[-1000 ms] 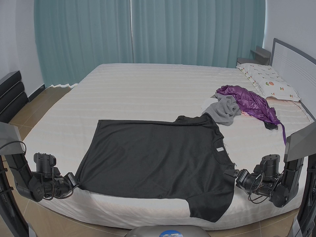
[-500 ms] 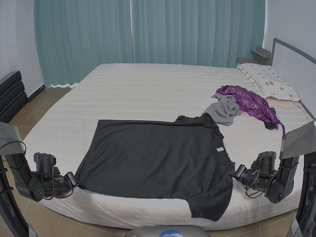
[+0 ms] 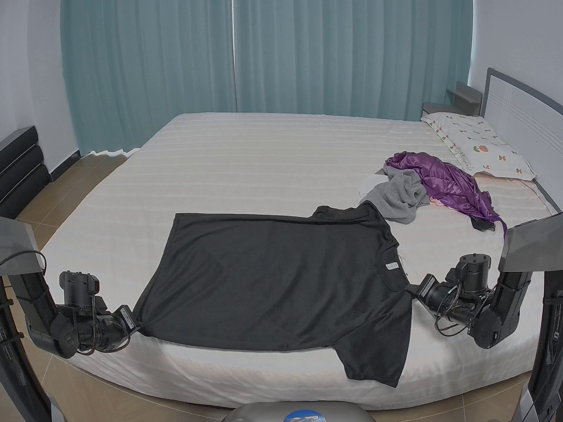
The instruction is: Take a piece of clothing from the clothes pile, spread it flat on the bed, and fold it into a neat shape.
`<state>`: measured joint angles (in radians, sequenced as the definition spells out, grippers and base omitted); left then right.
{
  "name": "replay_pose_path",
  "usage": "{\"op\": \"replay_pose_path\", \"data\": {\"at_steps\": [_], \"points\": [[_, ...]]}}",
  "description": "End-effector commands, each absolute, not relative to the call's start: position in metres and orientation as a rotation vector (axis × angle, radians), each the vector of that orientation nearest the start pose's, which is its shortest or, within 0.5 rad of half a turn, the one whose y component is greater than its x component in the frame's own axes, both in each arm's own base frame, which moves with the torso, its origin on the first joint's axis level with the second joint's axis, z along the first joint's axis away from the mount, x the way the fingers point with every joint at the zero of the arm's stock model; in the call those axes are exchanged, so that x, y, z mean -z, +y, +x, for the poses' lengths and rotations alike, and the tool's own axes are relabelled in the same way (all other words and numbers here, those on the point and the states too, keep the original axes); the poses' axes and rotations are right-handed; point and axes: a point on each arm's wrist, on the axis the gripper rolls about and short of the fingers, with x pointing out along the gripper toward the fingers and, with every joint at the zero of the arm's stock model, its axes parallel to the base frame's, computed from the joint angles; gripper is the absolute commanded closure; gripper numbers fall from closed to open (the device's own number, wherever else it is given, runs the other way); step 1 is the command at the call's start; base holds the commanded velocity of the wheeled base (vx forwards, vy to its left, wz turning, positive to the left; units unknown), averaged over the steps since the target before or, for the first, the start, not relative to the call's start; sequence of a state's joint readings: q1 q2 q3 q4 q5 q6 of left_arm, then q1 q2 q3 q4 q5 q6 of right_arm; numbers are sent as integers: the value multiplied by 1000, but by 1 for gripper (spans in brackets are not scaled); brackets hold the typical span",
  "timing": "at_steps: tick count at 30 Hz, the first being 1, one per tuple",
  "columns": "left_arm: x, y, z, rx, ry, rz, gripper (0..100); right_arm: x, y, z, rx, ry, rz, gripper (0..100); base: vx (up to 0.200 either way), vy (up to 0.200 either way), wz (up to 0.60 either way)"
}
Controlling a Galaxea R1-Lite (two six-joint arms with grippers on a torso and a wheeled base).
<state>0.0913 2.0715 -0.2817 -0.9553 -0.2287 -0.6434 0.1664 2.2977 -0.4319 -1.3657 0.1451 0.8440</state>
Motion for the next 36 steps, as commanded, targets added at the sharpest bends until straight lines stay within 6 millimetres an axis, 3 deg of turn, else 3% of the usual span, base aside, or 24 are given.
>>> {"op": "replay_pose_path", "data": {"at_steps": [1, 6, 7, 14, 18, 24, 36], "points": [[0, 18, 248, -144, 845, -739, 100, 18, 53, 311, -70, 597, 814, 100, 0, 0, 0], [1, 18, 248, -144, 847, -739, 100, 26, 54, 312, -62, 616, 810, 100, 0, 0, 0], [1, 18, 248, -143, 847, -740, 100, 26, 53, 312, -63, 613, 810, 0, 0, 0, 0], [0, 18, 248, -142, 844, -740, 100, 11, 44, 304, -75, 569, 819, 0, 0, 0, 0], [0, 18, 248, -142, 846, -740, 100, 4, 38, 285, -120, 568, 761, 0, 0, 0, 0], [0, 18, 247, -142, 844, -740, 100, 11, 40, 254, -231, 671, 736, 0, 0, 0, 0], [0, 18, 247, -142, 844, -740, 100, 24, 52, 243, -259, 766, 714, 0, 0, 0, 0]]}}
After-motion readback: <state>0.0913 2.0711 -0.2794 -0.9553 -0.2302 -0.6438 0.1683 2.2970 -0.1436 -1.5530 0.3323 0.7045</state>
